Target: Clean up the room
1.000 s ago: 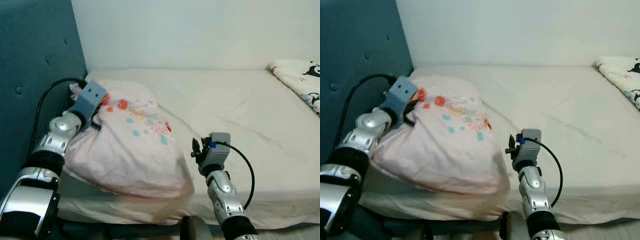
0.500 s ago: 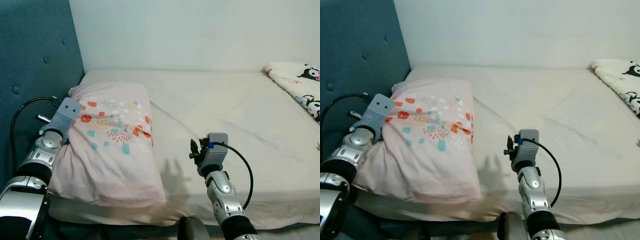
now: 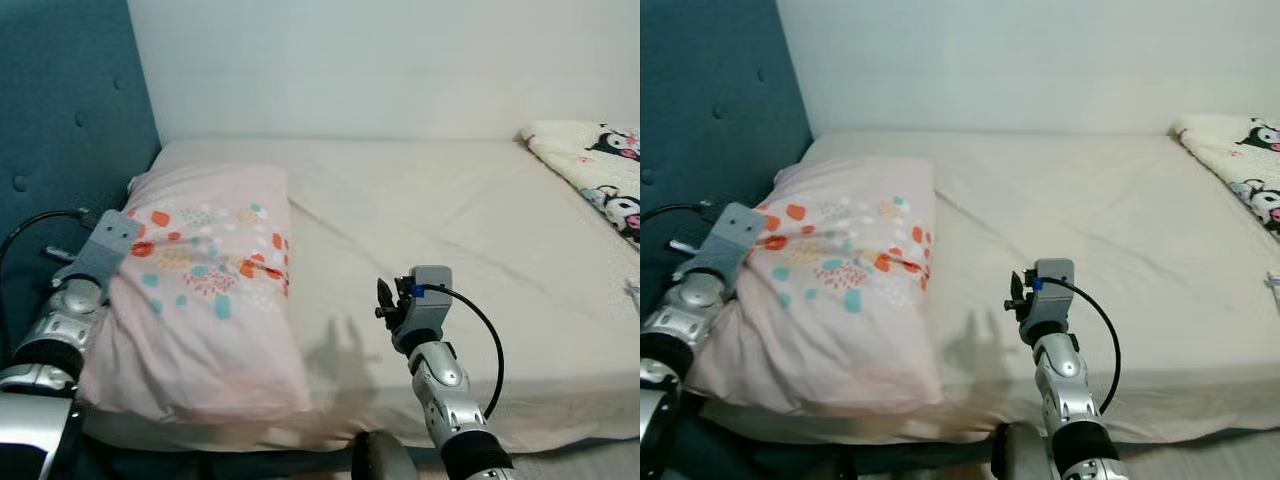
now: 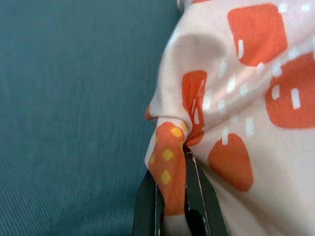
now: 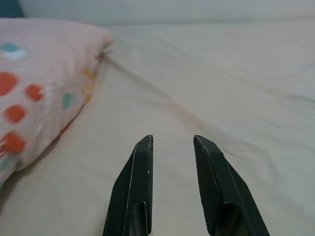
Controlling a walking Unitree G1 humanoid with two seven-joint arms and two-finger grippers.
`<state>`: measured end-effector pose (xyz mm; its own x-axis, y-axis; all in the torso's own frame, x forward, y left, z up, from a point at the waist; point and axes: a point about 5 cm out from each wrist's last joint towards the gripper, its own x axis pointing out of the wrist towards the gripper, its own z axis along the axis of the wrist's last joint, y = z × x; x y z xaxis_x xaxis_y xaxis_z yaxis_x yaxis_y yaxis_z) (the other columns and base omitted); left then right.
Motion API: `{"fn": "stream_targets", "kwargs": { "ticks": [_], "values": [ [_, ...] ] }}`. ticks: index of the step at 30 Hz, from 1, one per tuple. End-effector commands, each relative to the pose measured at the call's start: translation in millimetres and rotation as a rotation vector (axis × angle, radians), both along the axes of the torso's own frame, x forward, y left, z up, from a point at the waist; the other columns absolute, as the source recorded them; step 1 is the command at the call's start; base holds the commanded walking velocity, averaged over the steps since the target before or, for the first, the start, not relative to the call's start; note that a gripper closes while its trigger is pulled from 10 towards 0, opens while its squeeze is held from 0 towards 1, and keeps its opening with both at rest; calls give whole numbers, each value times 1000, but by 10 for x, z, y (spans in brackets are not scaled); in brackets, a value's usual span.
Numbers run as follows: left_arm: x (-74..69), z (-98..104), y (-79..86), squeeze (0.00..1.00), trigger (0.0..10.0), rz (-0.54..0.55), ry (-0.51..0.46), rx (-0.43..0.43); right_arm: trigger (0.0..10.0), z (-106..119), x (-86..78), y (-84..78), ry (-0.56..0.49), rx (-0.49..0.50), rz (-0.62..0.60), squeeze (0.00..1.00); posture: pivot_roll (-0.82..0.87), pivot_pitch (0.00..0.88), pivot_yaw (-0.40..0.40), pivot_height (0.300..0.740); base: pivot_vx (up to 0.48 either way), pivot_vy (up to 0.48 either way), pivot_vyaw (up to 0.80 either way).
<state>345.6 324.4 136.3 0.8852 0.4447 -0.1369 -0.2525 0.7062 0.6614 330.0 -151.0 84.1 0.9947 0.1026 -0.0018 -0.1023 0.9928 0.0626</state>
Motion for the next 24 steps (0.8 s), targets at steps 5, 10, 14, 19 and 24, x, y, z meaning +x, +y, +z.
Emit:
{"fn": "stream_targets", "kwargs": {
  "ticks": [5,10,14,19,24],
  "values": [
    [-292,-346,192,0,0,60,151,-34,10000,-37,-9,-1,15,2,0,0,54,22,-99,561,0,0,0],
    [-389,-533,132,0,0,-6,223,-137,10000,-40,-11,-5,16,2,1,0,59,24,-101,561,0,0,0],
    [-384,-592,-13,0,0,-122,205,-357,10000,-41,-9,-2,17,3,4,0,63,25,-103,561,0,0,0],
    [-405,-585,-220,0,0,-300,244,-609,10000,-39,-3,20,17,7,12,0,64,23,-96,561,0,0,0],
    [-501,-598,-295,0,0,-337,339,-648,10000,-36,6,23,19,10,13,0,65,24,-93,561,0,0,0]
  ]
}}
